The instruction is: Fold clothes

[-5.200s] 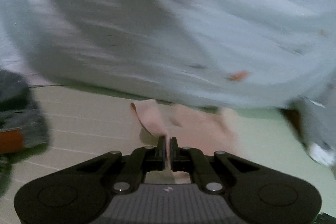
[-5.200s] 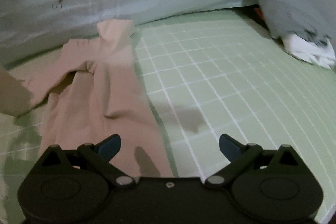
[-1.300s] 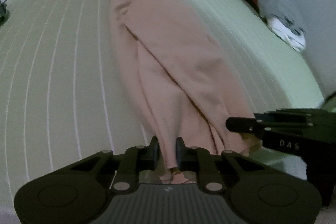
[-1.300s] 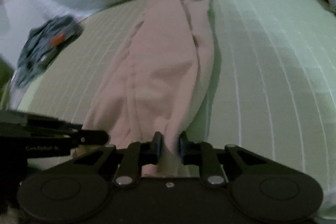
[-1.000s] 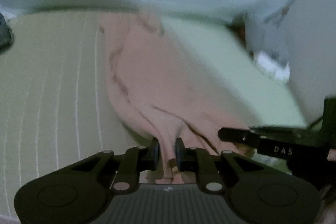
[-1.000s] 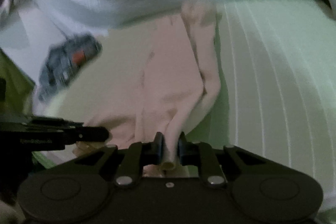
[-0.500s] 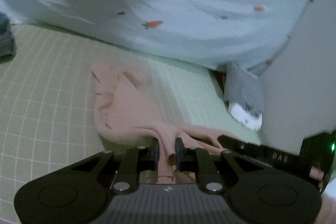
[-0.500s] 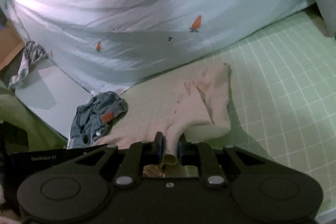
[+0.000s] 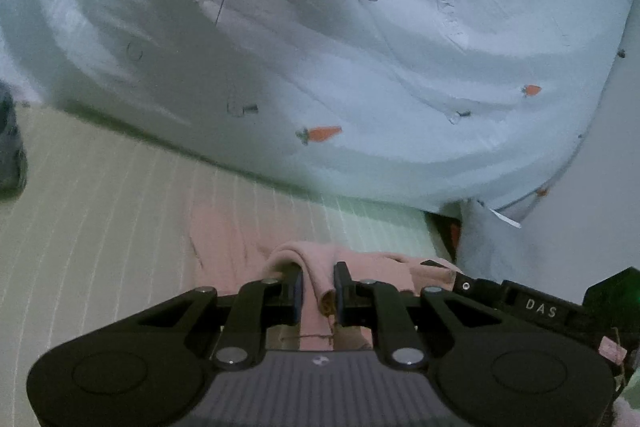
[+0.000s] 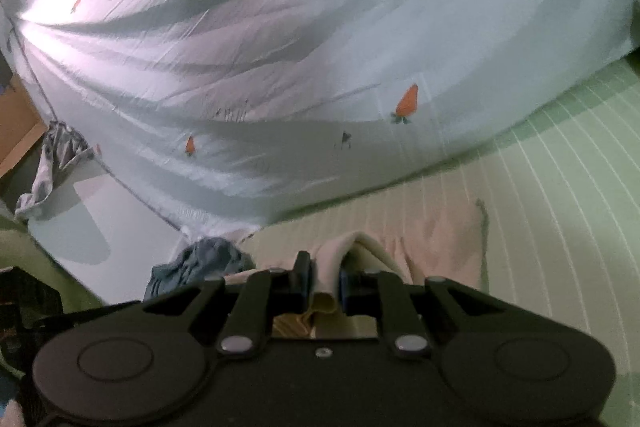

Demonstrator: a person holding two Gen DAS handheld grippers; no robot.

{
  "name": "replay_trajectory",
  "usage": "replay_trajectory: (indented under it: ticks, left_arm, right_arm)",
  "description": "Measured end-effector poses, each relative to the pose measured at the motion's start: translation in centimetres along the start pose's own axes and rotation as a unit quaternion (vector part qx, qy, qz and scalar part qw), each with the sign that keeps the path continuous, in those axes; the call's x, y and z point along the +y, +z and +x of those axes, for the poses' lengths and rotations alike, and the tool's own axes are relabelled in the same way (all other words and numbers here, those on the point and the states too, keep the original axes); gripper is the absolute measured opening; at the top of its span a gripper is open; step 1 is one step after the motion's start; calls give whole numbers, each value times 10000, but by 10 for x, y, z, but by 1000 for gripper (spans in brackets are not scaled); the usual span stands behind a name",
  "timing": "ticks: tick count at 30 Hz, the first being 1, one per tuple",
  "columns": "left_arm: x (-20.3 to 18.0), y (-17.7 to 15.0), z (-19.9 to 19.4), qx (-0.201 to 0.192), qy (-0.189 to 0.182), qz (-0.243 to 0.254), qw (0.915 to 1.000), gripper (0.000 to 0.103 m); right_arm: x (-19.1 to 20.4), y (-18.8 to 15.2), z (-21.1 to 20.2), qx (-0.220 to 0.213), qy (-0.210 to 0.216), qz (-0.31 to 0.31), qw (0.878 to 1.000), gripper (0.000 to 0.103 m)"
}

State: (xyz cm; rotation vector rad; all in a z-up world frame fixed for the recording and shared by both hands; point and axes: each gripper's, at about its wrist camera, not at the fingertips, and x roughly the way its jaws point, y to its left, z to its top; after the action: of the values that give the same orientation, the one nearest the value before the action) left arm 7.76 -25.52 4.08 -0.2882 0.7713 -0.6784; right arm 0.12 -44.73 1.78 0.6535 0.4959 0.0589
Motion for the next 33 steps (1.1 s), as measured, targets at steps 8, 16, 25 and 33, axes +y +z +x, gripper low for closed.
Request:
replay_trajectory:
  ticks: [8,16,25,33]
  left_arm:
    - [45,16,98,494,529,-242,9971,17]
    - [69,12,170,1026,806,-317,9909,17]
    - [81,29,176,647,1041,-322,9919,47]
    - [103,28,158,585,1276,-444,9891,88]
  right_arm:
    - [-46,15,94,488,-446,364,9972,15]
    - [-88,11,153,1034,-1068,993,9839,17]
    - [-97,28,171,664,-1552,907,9815,48]
    - [-92,23,137,294,-2027,411,9779,84]
